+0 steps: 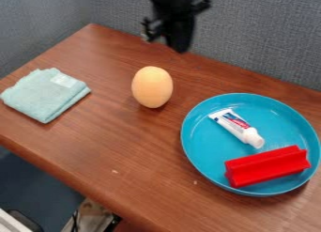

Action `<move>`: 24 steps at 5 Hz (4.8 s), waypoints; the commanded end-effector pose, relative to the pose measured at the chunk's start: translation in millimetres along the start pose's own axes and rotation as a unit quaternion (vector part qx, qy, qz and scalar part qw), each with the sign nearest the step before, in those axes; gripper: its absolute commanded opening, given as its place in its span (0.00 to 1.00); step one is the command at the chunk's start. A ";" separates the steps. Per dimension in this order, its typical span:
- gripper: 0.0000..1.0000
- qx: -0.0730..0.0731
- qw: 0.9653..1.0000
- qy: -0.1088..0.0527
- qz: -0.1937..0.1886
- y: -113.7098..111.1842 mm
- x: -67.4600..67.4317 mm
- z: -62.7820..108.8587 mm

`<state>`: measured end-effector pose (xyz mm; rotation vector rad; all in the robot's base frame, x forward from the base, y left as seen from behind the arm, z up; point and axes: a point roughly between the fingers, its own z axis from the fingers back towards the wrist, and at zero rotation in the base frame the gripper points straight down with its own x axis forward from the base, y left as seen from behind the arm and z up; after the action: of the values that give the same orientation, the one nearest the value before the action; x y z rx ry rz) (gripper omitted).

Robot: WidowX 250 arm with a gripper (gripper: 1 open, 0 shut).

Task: Move the toothpaste from the blue plate to the cloth on the left side of the table

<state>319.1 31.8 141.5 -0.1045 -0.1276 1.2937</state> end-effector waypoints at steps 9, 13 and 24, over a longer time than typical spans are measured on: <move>0.00 -0.005 0.989 -0.114 -0.094 85.6 60.0 -83.1; 0.00 0.020 0.986 -0.132 -0.103 90.6 66.7 -96.6; 0.00 0.046 0.985 -0.111 -0.125 69.4 50.7 -68.8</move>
<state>269.6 97.2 49.6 0.1471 -0.2089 1.0576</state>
